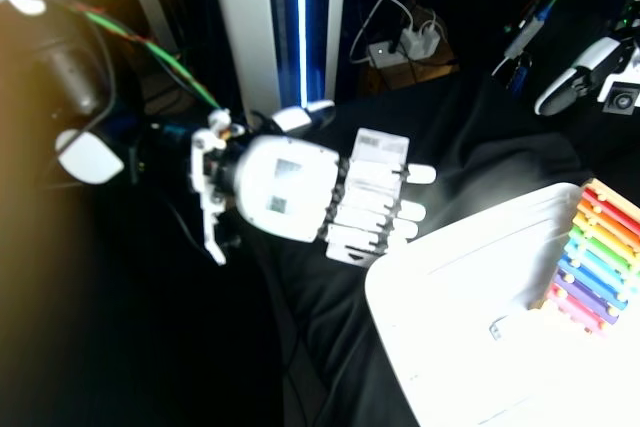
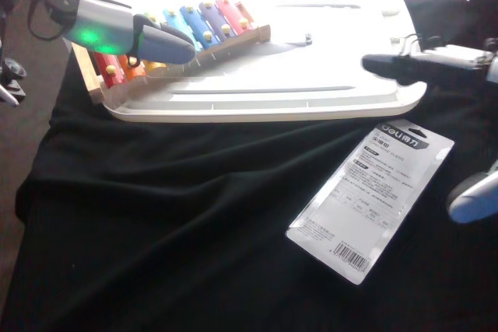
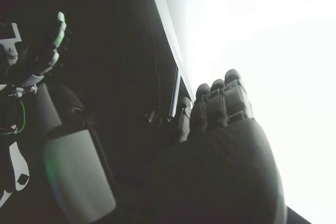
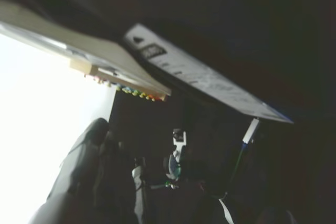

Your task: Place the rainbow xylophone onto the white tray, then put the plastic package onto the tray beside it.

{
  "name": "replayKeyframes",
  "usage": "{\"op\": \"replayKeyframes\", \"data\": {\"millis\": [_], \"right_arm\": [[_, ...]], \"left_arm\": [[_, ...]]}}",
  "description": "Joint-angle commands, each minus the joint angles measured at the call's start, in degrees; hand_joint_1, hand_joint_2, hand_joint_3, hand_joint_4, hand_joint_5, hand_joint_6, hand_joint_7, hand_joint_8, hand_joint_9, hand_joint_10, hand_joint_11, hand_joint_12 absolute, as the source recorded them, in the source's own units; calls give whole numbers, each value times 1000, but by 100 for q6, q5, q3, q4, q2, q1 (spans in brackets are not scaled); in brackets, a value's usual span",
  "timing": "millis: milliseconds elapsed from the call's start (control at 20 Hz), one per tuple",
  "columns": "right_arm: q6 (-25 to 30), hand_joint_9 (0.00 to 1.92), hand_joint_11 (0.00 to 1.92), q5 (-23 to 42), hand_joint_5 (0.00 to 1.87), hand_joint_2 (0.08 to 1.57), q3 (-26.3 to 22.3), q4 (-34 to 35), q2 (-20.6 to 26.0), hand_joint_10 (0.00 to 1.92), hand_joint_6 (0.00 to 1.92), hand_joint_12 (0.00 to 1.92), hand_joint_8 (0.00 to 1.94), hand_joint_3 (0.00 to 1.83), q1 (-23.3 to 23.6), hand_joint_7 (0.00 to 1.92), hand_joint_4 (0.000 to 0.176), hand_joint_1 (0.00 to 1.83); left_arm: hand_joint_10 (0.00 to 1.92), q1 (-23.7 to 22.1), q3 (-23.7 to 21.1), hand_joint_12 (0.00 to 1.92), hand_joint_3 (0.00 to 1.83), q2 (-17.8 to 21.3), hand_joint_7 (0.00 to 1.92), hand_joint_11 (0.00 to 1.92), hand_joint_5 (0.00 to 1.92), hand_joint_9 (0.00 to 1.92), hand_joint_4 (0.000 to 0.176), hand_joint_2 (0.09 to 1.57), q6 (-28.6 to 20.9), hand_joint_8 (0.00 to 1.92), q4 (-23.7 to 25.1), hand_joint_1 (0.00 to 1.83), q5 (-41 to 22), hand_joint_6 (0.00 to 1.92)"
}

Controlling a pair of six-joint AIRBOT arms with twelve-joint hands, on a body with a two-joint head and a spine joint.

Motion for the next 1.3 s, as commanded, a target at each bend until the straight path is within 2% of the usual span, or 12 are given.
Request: {"op": "replayKeyframes", "data": {"millis": [0, 50, 200, 250, 300, 350, 400, 700, 800, 950, 1050, 1250], "right_arm": [[74, 305, 73, 485, 17, 622, 2, 161, -59, 10, 0, 1082, 0, 0, 133, 246, 176, 581], [89, 324, 27, 408, 49, 622, 29, 34, -140, 13, 8, 1110, 9, 0, 234, 247, 141, 662], [218, 346, 100, 331, 80, 606, 108, -167, -277, 19, 16, 1137, 3, 0, 369, 222, 141, 693], [300, 316, 79, 288, 96, 619, 141, -281, -322, 5, 16, 1120, 4, 0, 421, 223, 96, 675], [435, 283, 35, 210, 107, 621, 217, -485, -428, 1, 15, 1103, 2, 0, 537, 221, 79, 678], [529, 255, 6, 145, 103, 627, 282, -645, -536, 2, 6, 1059, 2, 1, 638, 225, 92, 662], [567, 242, 0, 104, 104, 630, 306, -756, -591, 1, 2, 938, 4, 1, 704, 247, 112, 641], [1008, 212, 15, -319, 120, 631, 367, -1725, -765, 9, 9, 679, 14, 0, 943, 239, 140, 638], [1026, 209, 2, -378, 103, 625, 368, -1833, -807, 4, 3, 646, 4, 0, 963, 231, 172, 666], [1224, 218, 0, -470, 114, 632, 404, -2184, -894, 3, 3, 608, 1, 0, 967, 237, 147, 634], [1405, 205, 0, -524, 85, 636, 424, -2437, -937, 0, 0, 575, 3, 1, 967, 260, 155, 573], [1539, 190, 0, -603, 69, 658, 438, -2698, -968, 1, 1, 608, 1, 2, 967, 249, 175, 572]], "left_arm": [[2, -16, -38, 1, 9, 81, 44, 0, 0, 7, 95, 772, 55, 2, -239, 875, -683, 0], [3, 42, -78, 0, 6, 162, 51, 0, 0, 7, 89, 770, 104, 4, -315, 866, -678, 0], [9, 96, -132, 0, 0, 307, 63, 1, 0, 27, 82, 758, 104, 7, -413, 809, -716, 0], [1, 112, -159, 0, 0, 362, 50, 0, 0, 5, 95, 756, 104, 1, -435, 835, -758, 0], [1, 166, -226, 0, 0, 481, 49, 0, 0, 4, 114, 749, 157, 1, -505, 841, -830, 0], [5, 269, -351, 0, 0, 627, 53, 0, 0, 13, 142, 743, 288, 2, -635, 827, -943, 0], [4, 362, -445, 0, 0, 726, 48, 0, 0, 11, 134, 753, 391, 0, -745, 809, -1046, 0], [0, 738, -704, 0, 11, 965, 22, 0, 0, 0, 128, 785, 549, 4, -1051, 800, -1660, 0], [0, 785, -738, 0, 5, 969, 19, 0, 0, 0, 129, 776, 563, 2, -1074, 791, -1712, 0], [2, 790, -752, 0, 0, 915, 22, 0, 0, 6, 114, 762, 657, 3, -1145, 816, -1837, 0], [0, 788, -752, 0, 1, 901, 6, 0, 0, 0, 120, 769, 662, 0, -1156, 881, -1893, 0], [0, 792, -752, 0, 0, 896, 26, 0, 0, 0, 96, 768, 663, 9, -1165, 840, -1835, 0]]}}
